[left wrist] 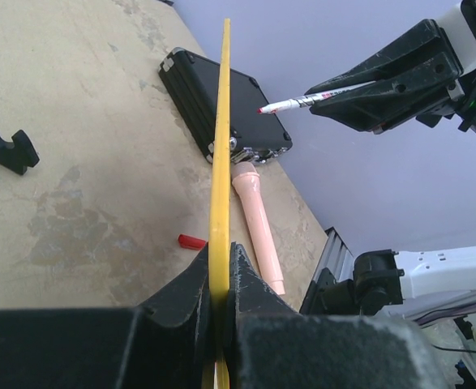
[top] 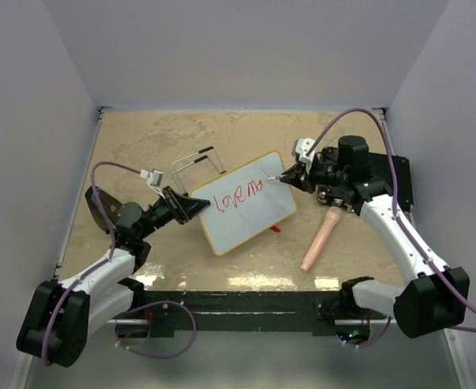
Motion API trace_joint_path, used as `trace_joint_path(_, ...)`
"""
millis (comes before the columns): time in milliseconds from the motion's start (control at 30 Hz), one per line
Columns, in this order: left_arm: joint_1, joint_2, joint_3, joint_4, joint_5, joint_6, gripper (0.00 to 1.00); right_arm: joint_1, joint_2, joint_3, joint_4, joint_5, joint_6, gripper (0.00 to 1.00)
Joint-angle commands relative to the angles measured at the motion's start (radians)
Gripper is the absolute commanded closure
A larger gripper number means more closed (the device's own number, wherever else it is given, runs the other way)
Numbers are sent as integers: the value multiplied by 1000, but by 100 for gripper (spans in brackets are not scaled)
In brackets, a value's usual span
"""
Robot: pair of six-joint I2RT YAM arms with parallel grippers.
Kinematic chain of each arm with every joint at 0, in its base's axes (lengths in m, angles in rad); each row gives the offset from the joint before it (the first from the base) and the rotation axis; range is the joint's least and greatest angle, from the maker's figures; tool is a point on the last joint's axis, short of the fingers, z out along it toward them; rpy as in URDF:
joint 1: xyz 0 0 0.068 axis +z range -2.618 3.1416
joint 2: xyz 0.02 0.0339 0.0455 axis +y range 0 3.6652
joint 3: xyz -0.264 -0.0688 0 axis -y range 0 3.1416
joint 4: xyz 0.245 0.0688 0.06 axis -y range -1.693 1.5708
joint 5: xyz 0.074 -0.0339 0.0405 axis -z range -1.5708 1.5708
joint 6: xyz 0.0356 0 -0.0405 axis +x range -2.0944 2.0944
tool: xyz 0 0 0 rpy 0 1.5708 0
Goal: Write a sentence on the whiteboard
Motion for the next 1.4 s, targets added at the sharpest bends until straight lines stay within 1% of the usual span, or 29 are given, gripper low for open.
trace_joint_path(0,9,-32,44,110,15,3,100,-9,-15,-4,36,-46,-9,100)
trace_joint_path(433,9,-29,32,144,39,-26,100,-15,-15,-18,70,-49,13,100)
trace_joint_path(767,8,9,29,213,61,-60,100,-12,-2,-10,107,9,62,100)
trace_joint_path(1067,8,12,32,216,64,-60,100,6,11,-18,154,70,94,100)
trace_joint_path(1167,8,14,34,217,64,-59,100,13,20,-15,138,66,73,100)
trace_joint_path(1367,8,11,44,211,56,-62,100,16,38,7,43,41,4,100)
